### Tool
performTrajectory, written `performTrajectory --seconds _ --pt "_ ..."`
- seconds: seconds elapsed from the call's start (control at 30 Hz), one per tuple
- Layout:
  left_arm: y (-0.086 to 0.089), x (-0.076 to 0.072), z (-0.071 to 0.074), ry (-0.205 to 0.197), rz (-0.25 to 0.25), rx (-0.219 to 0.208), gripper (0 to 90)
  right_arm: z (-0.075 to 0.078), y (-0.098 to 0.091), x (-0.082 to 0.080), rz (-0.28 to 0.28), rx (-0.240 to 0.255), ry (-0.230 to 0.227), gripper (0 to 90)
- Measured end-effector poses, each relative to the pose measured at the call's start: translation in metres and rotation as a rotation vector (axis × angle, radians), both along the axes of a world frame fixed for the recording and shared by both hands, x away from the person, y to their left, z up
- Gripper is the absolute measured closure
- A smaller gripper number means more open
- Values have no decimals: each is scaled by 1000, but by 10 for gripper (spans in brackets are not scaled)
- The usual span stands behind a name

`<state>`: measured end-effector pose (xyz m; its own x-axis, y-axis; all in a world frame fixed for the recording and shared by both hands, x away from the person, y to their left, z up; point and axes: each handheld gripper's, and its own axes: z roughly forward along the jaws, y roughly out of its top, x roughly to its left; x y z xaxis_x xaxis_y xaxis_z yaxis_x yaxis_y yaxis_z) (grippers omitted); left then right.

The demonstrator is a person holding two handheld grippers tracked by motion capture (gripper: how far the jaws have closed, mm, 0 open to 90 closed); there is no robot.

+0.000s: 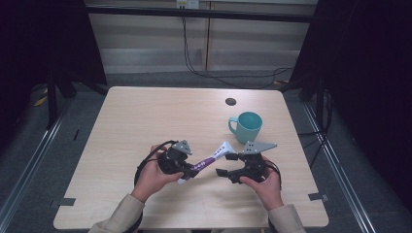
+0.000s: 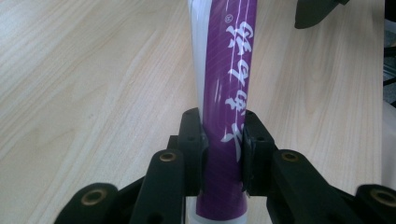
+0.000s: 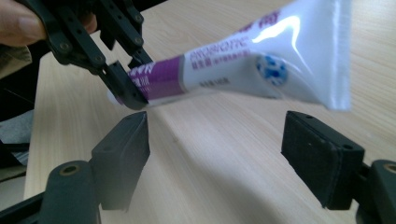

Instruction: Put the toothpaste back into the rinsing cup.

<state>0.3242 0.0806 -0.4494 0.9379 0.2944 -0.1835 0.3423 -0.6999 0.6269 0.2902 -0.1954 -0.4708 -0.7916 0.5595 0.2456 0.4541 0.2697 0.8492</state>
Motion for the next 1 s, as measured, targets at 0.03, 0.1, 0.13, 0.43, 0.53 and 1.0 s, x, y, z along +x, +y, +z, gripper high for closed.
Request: performTrajectory --seconds 0.03,0.1,0.13,0.43,0.53,1.0 --pt "-1 0 0 -2 1 -7 739 0 1 0 1 6 2 230" --pt "-1 -1 0 1 1 -14 739 1 2 1 4 15 5 233" --pt "-2 -1 1 2 -5 -27 739 1 4 2 4 30 5 240" --pt "-4 -4 7 -22 -9 -77 736 17 6 5 -23 115 -39 316" --pt "-6 -6 8 -23 -3 -91 736 22 6 6 -30 143 -32 331" --pt "-13 -8 6 -27 -2 -99 735 23 4 12 -89 311 5 478"
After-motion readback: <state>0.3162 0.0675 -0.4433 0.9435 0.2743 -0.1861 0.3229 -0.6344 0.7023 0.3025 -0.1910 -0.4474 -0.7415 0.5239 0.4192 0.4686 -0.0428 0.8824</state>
